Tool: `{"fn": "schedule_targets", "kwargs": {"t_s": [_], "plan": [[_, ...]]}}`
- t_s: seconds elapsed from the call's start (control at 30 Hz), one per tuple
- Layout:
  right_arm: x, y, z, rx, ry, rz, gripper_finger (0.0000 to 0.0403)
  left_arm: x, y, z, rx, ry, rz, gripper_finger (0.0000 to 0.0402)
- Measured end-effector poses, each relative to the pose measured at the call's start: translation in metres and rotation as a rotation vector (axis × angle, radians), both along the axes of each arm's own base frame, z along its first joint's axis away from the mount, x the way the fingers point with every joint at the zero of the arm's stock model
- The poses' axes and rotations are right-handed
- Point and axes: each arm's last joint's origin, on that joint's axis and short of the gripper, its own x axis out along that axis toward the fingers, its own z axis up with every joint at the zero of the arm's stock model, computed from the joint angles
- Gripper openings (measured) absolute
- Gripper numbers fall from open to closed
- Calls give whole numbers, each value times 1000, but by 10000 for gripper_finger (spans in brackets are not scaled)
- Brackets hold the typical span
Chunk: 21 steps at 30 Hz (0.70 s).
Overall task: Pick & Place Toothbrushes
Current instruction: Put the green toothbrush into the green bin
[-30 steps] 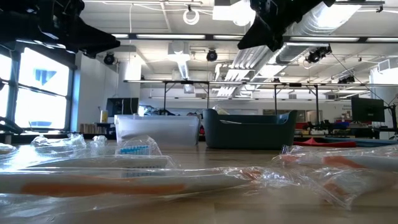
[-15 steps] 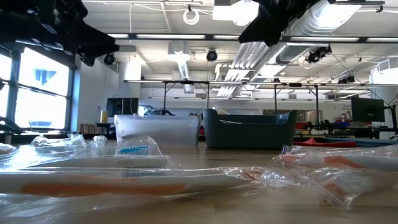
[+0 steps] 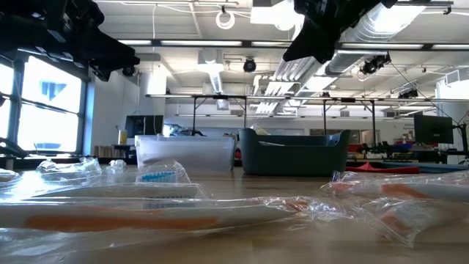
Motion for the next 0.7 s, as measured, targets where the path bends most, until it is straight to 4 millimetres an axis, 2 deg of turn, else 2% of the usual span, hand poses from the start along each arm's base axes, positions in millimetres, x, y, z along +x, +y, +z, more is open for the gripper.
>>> {"fn": "schedule_targets", "kwargs": {"t_s": [0.23,0.5,0.7], "plan": [[3,-8,3,24,-58,-103,3,0,0,-1,8,7,0,148],[6,-7,3,85,-80,-100,3,0,0,0,10,0,0,148],[7,0,6,-33,-94,-112,3,0,0,0,9,3,0,148]]}}
